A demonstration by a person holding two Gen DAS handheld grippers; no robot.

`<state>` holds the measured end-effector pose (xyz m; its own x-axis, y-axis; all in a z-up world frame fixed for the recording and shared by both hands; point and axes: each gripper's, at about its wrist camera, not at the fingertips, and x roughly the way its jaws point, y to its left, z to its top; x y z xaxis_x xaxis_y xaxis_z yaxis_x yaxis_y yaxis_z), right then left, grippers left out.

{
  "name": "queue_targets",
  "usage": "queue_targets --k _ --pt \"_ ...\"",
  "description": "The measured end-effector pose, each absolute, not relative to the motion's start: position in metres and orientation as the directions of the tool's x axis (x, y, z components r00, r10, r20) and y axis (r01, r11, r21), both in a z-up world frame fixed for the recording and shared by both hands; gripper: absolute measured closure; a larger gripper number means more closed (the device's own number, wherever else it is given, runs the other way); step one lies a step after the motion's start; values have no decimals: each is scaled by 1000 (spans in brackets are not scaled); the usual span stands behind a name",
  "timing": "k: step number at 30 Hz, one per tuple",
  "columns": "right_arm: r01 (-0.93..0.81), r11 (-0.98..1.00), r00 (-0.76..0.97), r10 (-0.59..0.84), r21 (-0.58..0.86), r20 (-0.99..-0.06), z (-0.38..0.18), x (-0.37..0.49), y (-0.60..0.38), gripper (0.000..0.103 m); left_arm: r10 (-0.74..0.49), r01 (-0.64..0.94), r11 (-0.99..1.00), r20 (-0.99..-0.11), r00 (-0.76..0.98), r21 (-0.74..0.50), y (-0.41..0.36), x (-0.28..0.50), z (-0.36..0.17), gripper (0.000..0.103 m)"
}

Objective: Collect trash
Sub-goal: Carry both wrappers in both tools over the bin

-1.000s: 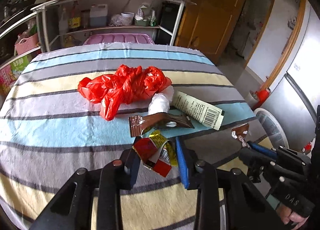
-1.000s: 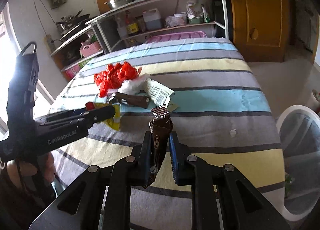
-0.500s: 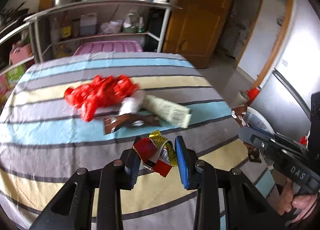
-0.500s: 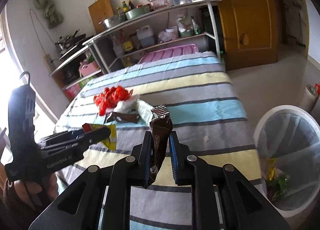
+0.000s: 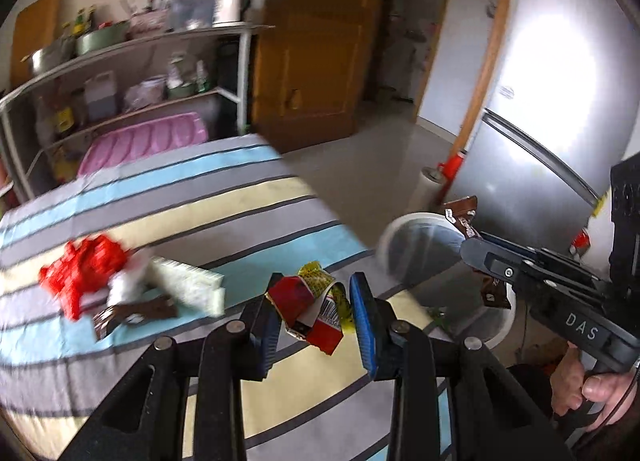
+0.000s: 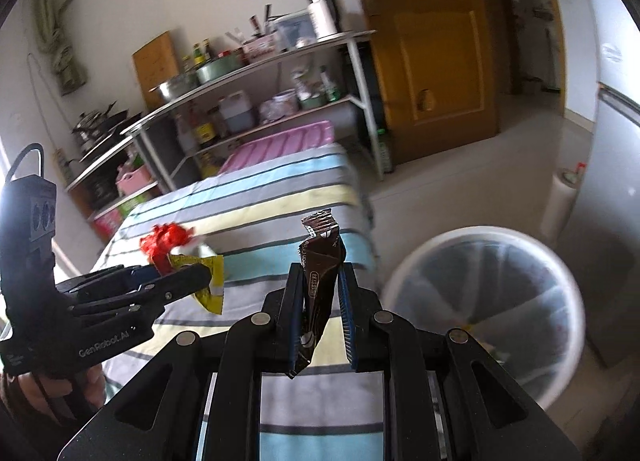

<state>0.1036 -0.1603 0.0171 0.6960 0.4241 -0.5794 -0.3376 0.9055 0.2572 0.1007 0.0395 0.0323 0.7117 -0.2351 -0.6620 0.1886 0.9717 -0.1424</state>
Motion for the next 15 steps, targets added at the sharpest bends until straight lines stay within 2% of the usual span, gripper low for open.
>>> queue_targets --k 5,15 --pt "-263 936 728 352 235 -588 19 110 -196 85 -277 265 957 -660 699 -120 0 114 34 69" --pt "-122 974 696 222 193 -683 -15 133 -253 85 -365 391 910 -712 600 -137 -78 150 10 68"
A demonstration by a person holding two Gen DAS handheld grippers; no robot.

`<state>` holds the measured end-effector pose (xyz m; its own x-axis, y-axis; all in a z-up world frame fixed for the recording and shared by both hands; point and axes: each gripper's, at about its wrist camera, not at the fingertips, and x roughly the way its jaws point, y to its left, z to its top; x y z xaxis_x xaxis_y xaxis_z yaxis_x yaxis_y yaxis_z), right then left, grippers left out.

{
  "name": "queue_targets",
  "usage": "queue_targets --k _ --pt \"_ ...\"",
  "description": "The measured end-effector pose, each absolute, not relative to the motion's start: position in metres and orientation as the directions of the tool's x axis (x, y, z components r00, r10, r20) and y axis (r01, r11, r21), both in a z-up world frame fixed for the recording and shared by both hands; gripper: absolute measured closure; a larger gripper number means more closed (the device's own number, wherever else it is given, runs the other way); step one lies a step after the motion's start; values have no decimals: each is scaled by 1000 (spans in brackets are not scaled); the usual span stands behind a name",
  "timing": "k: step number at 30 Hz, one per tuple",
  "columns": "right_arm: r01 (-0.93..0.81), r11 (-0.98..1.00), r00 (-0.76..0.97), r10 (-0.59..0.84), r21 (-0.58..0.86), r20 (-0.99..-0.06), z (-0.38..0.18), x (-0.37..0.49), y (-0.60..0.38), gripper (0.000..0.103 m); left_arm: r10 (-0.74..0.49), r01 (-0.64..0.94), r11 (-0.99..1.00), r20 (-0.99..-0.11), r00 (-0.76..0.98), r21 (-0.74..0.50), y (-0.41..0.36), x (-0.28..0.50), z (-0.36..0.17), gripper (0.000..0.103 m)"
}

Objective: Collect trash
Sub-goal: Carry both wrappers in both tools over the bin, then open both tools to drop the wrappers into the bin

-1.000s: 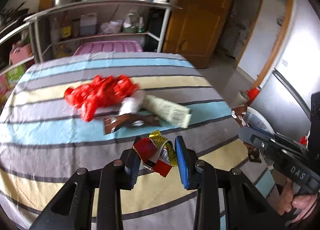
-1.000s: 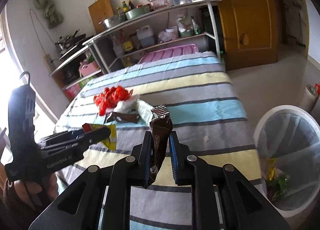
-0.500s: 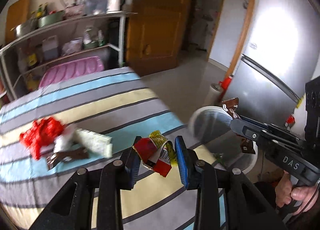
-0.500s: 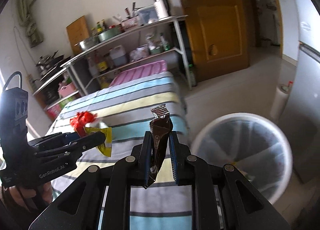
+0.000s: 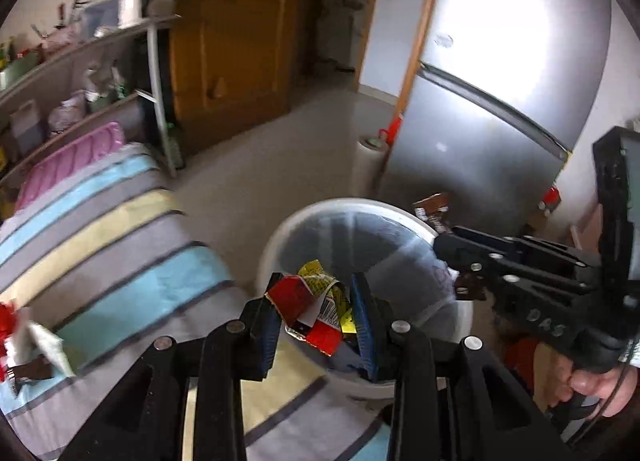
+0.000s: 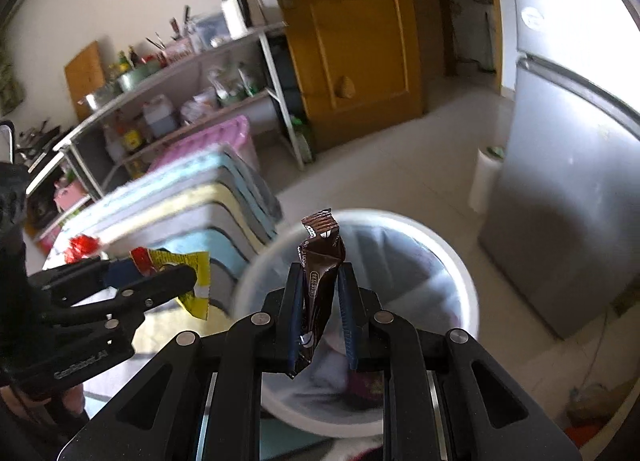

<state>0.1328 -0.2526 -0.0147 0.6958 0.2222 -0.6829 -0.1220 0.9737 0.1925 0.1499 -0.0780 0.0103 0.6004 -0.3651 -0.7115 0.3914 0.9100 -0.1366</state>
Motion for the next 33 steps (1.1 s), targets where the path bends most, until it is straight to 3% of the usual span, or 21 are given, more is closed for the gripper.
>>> queue_targets --k 18,19,22,23,25,27,28,33 --pt "-60 985 598 165 162 -784 -69 152 -274 84 -348 394 909 -771 534 -137 -109 162 -19 67" --pt "-60 986 598 162 158 -785 -69 152 -274 84 -344 391 911 -771 536 -135 -109 162 -19 66" --pt "-55 987 596 155 152 -788 -69 153 -274 83 -343 380 914 -770 538 -142 -106 163 -20 46" --pt "-52 987 599 150 149 -787 -69 152 -274 82 -345 379 914 -768 539 -145 -105 163 -20 46" --pt "-48 988 601 146 147 -786 -69 152 -275 77 -346 380 914 -765 543 -143 -105 162 -18 46" --pt "-44 988 604 143 147 -784 -68 152 -275 62 -348 378 914 -764 543 -147 -103 162 -17 44" --pt "-42 988 607 143 148 -782 -67 151 -275 59 -349 378 914 -763 544 -149 -103 162 -17 42" --pt "-34 990 623 129 138 -772 -61 148 -275 57 -353 370 916 -751 558 -156 -95 159 -11 41"
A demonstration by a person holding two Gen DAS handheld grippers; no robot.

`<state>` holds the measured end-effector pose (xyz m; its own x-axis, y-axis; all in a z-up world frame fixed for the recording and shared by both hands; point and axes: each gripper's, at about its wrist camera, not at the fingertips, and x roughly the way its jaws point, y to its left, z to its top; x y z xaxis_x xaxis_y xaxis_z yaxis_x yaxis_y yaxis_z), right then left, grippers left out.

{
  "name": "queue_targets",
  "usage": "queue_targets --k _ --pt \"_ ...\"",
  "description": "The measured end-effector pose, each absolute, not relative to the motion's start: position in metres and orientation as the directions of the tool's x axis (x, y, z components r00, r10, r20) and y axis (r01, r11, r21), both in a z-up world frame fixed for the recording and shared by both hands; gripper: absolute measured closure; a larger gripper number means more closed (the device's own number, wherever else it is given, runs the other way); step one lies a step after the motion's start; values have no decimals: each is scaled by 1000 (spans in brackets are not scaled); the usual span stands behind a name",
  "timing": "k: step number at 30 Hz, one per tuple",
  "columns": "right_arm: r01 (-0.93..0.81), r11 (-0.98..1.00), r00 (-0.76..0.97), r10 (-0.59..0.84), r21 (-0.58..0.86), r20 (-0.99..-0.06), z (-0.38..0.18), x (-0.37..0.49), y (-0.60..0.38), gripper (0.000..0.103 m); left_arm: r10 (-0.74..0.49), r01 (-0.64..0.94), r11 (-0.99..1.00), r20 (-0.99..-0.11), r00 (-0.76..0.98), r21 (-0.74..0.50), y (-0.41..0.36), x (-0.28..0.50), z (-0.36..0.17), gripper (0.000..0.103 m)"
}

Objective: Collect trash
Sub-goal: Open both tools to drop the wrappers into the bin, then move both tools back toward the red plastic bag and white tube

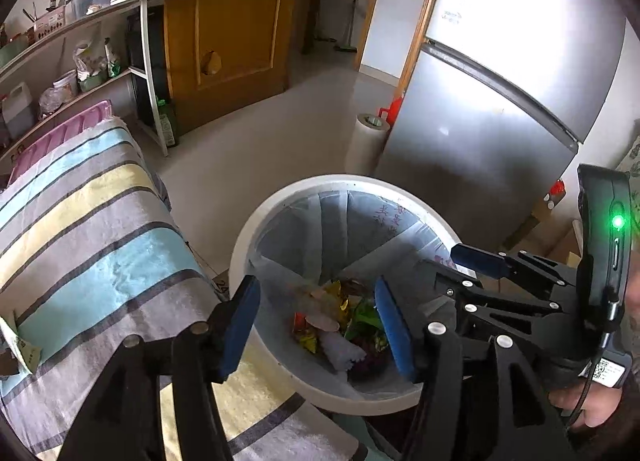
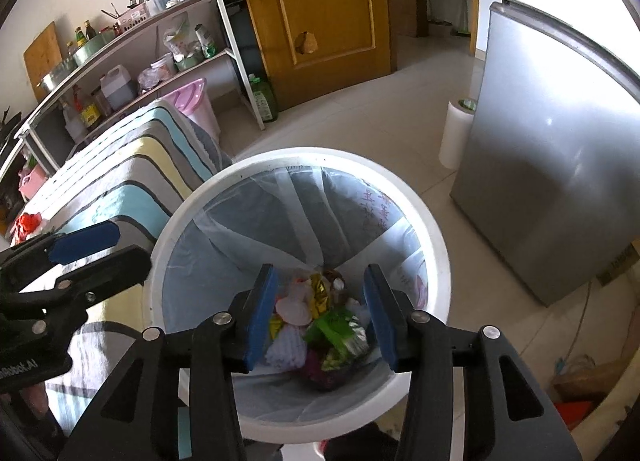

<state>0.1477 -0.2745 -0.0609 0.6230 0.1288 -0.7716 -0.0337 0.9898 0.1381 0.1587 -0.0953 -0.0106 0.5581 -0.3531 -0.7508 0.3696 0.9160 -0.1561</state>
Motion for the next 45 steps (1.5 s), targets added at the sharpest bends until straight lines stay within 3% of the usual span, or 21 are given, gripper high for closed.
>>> queue_targets --k 15,26,45 --pt "-102 983 709 178 150 -683 -17 129 -236 57 -301 274 949 -695 653 -153 -36 134 18 39" --pt "-293 940 721 336 173 -607 11 129 -164 57 -207 132 978 -655 726 -163 46 110 32 36" --pt "-593 794 545 518 134 -659 3 158 -20 57 43 -187 972 -670 741 -144 206 83 23 33"
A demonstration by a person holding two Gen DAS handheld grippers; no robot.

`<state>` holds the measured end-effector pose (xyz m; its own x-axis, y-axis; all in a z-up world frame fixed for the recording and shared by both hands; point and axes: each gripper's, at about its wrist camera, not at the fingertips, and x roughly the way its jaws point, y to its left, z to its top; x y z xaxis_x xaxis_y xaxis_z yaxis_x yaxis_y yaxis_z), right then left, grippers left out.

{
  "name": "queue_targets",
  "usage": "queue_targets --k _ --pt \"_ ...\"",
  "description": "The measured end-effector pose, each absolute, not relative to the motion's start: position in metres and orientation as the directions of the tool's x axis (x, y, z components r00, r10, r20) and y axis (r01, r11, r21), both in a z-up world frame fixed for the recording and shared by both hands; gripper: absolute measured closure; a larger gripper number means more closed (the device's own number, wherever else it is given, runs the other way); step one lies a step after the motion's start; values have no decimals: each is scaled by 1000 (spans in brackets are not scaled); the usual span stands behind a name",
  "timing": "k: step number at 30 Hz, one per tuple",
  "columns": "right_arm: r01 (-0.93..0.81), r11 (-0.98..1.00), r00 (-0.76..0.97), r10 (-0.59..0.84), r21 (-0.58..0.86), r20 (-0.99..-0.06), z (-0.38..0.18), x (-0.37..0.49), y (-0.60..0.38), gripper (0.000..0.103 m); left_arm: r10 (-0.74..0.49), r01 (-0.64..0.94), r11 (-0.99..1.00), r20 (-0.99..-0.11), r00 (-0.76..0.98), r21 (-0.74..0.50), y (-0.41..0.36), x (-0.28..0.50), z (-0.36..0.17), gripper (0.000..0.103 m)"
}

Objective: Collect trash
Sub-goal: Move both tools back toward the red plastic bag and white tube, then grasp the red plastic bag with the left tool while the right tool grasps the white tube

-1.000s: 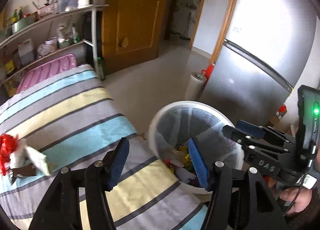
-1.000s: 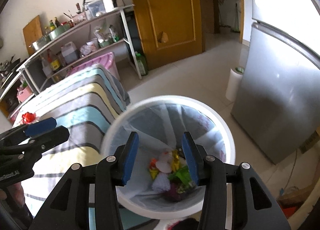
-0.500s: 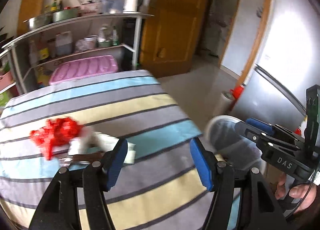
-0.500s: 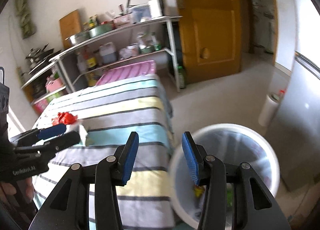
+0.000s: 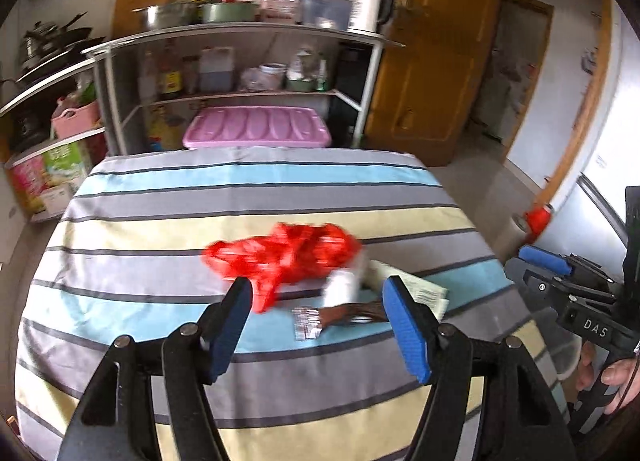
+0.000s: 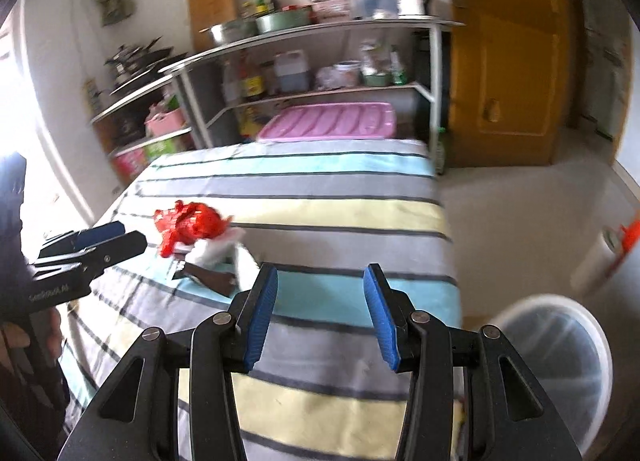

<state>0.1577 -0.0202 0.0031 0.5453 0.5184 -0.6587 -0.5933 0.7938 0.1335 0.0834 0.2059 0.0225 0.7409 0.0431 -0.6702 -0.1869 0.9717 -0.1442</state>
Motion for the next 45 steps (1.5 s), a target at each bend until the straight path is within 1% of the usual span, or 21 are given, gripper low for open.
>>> queue_targets --k 8,11,13,16,20,23,26,28,30,34,35,36,38,39,40,42,43,44,45 --pt "-689 713 436 551 130 -712 -17 172 36 57 74 -238 961 -696 714 -142 240 87 9 31" --pt "-703 702 414 535 114 -736 -29 176 50 57 76 -241 961 -706 704 -137 250 91 5 28" --pt "-705 700 400 523 112 -752 -36 180 56 57 58 -230 962 -710 702 -149 255 98 1 27" --pt "-711 692 378 524 124 -763 -43 184 58 57 36 -201 968 -706 708 -153 258 106 -1 22" --pt "-715 689 362 514 122 -778 -50 188 61 57 -3 -172 971 -723 691 -168 261 122 -7 22" --pt "-721 683 353 508 118 -785 -55 190 63 57 12 -145 982 -734 679 -118 255 132 -9 21" --pt "-723 681 349 503 114 -790 -59 192 65 57 1 -115 988 -744 668 -101 251 141 -10 21" --pt "-724 680 349 507 116 -788 -58 192 63 57 19 -95 994 -747 665 -60 247 146 -9 18" --pt "-725 679 350 506 114 -788 -59 192 62 57 40 -60 998 -738 673 0 241 151 -6 17" --pt "-724 683 363 499 98 -787 -59 193 65 57 11 -8 1000 -760 650 8 237 162 -8 17" --pt "-722 685 368 497 95 -786 -59 192 65 61 11 -1 1000 -767 641 13 236 164 -9 17" --pt "-718 691 375 493 91 -785 -59 193 65 71 13 4 1000 -768 640 21 235 165 -10 17" --pt "-703 705 385 487 92 -784 -59 196 61 79 10 6 1000 -777 629 18 233 166 -14 17" --pt "-700 706 380 494 106 -782 -59 197 59 80 4 6 1000 -778 628 10 232 167 -16 17" --pt "-697 708 376 500 118 -780 -59 197 57 80 -6 7 1000 -781 624 -3 232 167 -18 19" --pt "-689 712 374 507 133 -776 -60 198 54 81 -30 9 999 -793 608 -32 233 169 -22 27" --pt "-688 712 374 510 136 -775 -60 198 53 82 -38 10 999 -796 604 -40 234 169 -24 33" --pt "-687 713 374 512 140 -774 -60 198 52 82 -38 4 999 -800 599 -45 235 169 -25 38" --pt "-685 714 373 513 143 -773 -60 198 53 82 -36 -3 999 -803 594 -47 236 169 -26 39"
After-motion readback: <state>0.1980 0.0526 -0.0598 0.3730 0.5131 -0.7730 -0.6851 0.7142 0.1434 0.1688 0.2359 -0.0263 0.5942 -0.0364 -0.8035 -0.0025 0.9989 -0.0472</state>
